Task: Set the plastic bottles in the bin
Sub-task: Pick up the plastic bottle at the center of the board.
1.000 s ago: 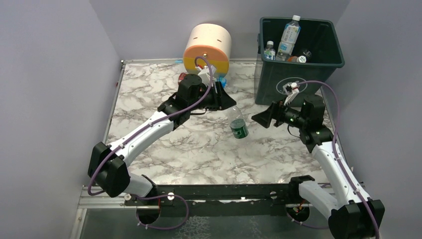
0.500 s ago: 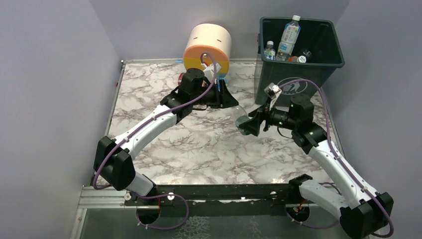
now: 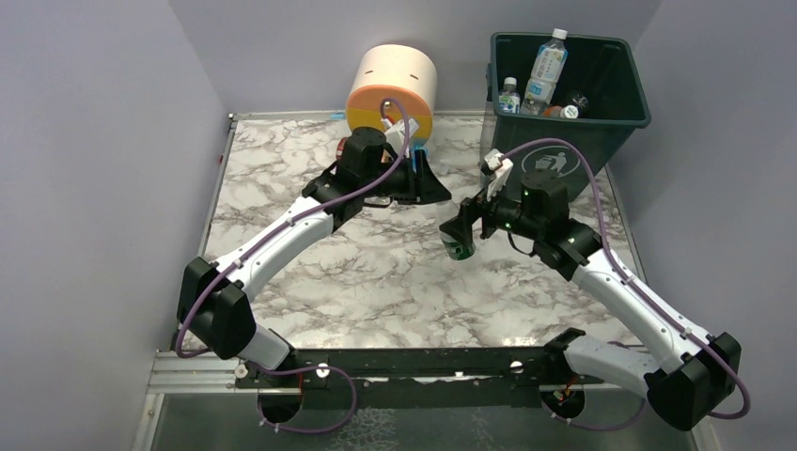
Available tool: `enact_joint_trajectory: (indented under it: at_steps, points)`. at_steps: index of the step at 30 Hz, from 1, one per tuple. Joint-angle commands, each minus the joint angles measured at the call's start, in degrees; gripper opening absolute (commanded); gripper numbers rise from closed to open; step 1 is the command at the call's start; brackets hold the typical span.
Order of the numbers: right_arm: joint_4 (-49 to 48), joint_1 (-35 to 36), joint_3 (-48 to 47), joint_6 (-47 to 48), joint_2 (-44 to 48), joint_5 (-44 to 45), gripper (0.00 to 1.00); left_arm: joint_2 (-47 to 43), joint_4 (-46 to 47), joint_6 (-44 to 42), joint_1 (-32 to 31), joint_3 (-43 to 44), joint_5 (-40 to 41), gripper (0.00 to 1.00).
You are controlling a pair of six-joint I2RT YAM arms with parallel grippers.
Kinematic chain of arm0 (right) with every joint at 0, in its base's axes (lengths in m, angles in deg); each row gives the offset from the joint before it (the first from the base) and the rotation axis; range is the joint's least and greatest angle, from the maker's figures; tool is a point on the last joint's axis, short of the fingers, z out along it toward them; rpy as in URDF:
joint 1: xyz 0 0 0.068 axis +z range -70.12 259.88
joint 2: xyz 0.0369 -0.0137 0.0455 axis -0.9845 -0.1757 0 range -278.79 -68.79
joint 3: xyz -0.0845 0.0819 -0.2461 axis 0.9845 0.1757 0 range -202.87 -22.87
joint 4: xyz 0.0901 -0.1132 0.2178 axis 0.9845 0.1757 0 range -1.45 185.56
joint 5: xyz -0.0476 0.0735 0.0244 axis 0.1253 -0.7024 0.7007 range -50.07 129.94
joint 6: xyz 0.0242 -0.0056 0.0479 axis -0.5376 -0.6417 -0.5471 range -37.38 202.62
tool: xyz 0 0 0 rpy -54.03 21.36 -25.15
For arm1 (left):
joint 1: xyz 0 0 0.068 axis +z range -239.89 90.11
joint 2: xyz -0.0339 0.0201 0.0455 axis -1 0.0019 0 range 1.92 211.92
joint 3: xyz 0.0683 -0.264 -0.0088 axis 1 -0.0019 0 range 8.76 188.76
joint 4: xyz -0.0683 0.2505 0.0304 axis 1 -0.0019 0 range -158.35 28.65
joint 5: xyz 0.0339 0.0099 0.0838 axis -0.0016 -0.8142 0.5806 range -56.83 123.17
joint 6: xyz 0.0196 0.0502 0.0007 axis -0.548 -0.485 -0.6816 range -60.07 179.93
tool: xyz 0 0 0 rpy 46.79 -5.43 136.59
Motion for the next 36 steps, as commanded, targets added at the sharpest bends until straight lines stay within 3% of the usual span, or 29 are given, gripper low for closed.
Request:
enact_joint_trajectory:
  at_steps: [1, 19, 31, 36]
  points:
    - [1.61, 1.95, -1.32, 2.14, -0.89, 4.81, 0.91, -0.7, 0.6, -0.7, 0.34, 3.06, -2.07, 0.47]
    - [-3.94, 5.56, -1.61, 1.11, -5.29, 8.65, 0.9, -2.14, 1.18, 0.89, 0.39, 3.68, -3.97, 0.47]
    - [-4.67, 5.75, -1.87, 0.23, -5.18, 8.86, 0.71, -1.82, 1.31, 0.63, 0.43, 3.63, -3.9, 0.48]
    - [-4.32, 5.78, -2.24, 0.06, -5.12, 8.68, 0.62, -1.41, 1.2, 0.61, 0.56, 3.65, -3.23, 0.6]
